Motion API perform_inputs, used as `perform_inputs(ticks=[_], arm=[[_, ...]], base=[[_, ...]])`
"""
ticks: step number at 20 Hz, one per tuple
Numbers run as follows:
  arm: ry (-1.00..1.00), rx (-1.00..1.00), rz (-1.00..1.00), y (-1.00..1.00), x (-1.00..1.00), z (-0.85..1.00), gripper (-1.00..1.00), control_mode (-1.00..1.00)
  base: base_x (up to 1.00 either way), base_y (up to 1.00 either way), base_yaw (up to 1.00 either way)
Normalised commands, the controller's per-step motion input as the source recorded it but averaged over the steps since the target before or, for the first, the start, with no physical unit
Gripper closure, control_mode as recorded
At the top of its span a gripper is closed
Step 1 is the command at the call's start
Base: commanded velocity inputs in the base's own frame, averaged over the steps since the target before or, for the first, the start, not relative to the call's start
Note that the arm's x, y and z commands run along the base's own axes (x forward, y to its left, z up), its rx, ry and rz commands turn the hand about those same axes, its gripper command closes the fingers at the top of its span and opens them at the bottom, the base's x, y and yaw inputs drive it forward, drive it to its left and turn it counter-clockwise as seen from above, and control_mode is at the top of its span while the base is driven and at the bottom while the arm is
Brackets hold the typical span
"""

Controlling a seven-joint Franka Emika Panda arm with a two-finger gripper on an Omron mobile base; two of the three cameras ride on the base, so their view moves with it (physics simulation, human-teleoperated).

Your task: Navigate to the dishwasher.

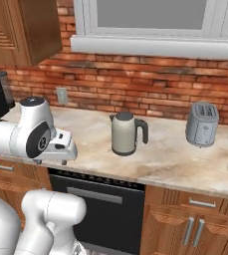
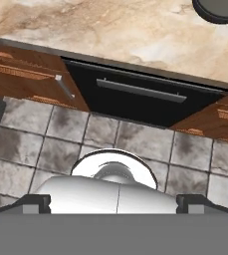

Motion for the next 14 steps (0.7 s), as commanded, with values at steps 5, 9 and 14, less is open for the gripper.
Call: perform_inputs(ticks=[5, 9, 14], arm=[[0.00, 0.00, 0.00, 0.00, 0.00, 0.00, -1.00, 1.00], [0.00, 0.00, 0.00, 0.00, 0.00, 0.00, -1.00, 1.00], [0.00, 0.00, 0.00, 0.00, 0.00, 0.00, -1.00, 1.00]], base=[[0.46, -0.06, 0.08], [0.36, -0.03, 0.07], [0.32, -0.02, 0.06]])
